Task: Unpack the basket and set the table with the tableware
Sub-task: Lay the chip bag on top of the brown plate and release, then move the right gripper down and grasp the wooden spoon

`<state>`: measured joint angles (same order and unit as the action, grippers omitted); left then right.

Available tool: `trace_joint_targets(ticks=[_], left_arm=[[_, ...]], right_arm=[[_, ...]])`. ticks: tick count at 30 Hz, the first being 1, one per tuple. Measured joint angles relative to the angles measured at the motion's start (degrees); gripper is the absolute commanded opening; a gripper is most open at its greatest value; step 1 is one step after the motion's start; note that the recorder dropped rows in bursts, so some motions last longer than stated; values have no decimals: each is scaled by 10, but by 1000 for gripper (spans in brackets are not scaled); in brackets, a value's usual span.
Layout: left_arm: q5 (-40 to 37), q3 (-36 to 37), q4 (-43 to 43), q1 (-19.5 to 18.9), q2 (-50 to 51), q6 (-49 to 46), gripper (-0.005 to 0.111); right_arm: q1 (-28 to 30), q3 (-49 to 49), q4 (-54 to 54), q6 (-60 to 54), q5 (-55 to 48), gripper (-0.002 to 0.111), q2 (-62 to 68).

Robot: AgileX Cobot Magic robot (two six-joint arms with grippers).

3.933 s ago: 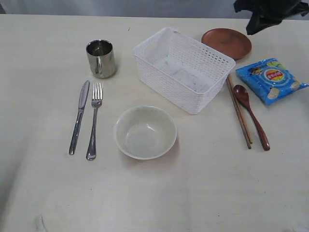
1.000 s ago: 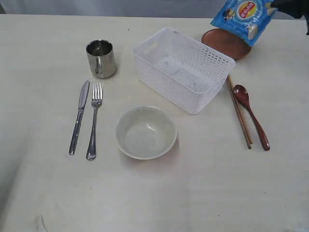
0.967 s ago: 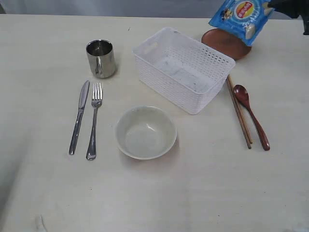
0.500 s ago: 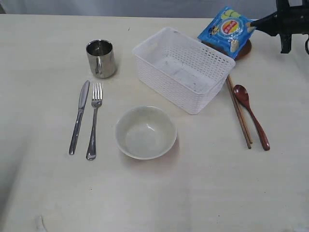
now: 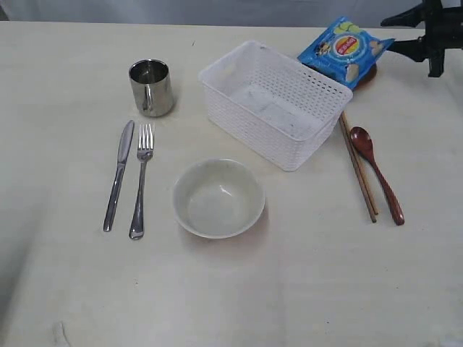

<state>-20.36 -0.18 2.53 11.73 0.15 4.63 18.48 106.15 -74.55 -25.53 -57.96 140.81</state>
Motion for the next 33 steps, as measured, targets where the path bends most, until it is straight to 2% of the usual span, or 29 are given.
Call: trace_joint_targets(ticks=[6, 8, 10, 13, 14, 26, 30, 33], left_arm=[[0, 0, 0, 0, 0, 0, 0], [0, 0, 0, 0, 0, 0, 0], [0, 0, 0, 0, 0, 0, 0], [0, 0, 0, 0, 0, 0, 0], [0, 0, 0, 0, 0, 0, 0], [0, 0, 0, 0, 0, 0, 0], [0, 0, 0, 0, 0, 0, 0], [0, 0, 0, 0, 0, 0, 0]], right_arm=[[42, 80, 20, 10, -93, 49, 0], [54, 95, 48, 14, -105, 45, 0], [65, 99, 94, 18, -110, 33, -2], [75, 100, 144, 37, -114, 5, -5], [78, 98, 156, 42, -114, 0, -6], [81, 87, 189, 45, -115, -1, -138], [66, 85, 226, 45, -111, -1, -196], [47, 56, 272, 48, -66, -1, -249]])
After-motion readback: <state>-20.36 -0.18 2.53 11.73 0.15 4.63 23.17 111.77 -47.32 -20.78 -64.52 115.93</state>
